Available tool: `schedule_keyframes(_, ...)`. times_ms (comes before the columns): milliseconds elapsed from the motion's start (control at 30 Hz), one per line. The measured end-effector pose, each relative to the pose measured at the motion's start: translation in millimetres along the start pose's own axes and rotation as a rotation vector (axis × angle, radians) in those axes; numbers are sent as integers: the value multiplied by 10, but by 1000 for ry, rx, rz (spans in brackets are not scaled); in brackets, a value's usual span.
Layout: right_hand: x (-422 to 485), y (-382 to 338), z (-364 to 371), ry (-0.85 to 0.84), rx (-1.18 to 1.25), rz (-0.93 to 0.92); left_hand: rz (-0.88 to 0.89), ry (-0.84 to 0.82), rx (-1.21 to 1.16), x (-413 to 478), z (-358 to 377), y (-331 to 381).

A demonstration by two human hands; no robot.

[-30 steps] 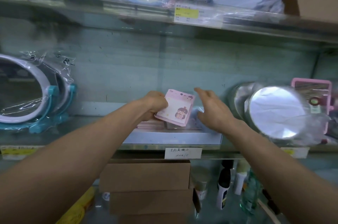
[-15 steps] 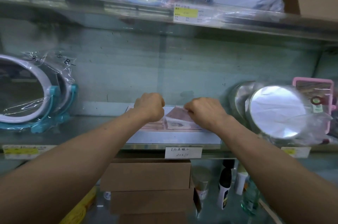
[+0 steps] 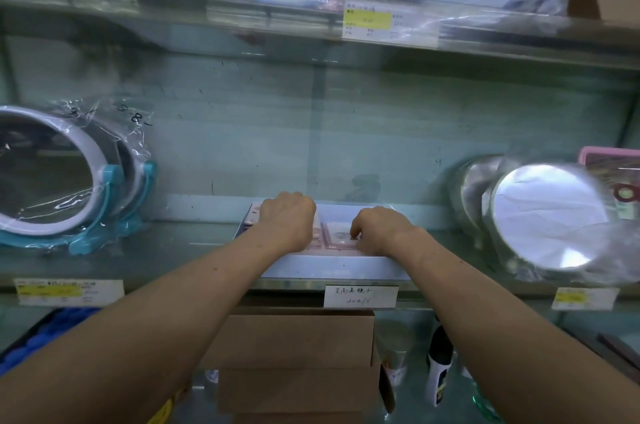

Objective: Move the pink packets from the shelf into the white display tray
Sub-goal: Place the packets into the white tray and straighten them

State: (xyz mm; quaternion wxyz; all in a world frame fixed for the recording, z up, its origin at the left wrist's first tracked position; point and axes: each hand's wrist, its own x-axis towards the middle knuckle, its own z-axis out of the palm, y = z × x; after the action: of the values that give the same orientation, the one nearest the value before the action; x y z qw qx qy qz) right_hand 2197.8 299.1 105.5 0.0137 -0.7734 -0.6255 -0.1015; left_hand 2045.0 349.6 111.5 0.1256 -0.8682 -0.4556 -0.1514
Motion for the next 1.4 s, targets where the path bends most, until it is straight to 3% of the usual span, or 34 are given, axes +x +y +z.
schedule_keyframes(167, -33, 136, -98, -134, 166, 45, 13, 15, 47, 15, 16, 18)
schedule_keyframes(300, -72, 193, -230, -45, 224, 50, 91, 82, 46, 53, 13, 107)
schedule_keyframes(400, -106, 92, -151, -86, 214, 53, 207, 89, 113, 91, 14, 247)
schedule_keyframes(600, -114, 37, -165, -166, 156, 64, 275, -64, 268, 136, 38, 334)
schedule_keyframes(900, -167, 116, -120, -113, 175, 116, 295, -91, 305, 154, 13, 354)
schedule_keyframes(1133, -329, 107, -263, -138, 259, 108, 186, -160, 303, 125, -57, 451)
schedule_keyframes(1400, -350, -112, -443, 5, 315, -81, -11, 40, 261, -26, -270, 173)
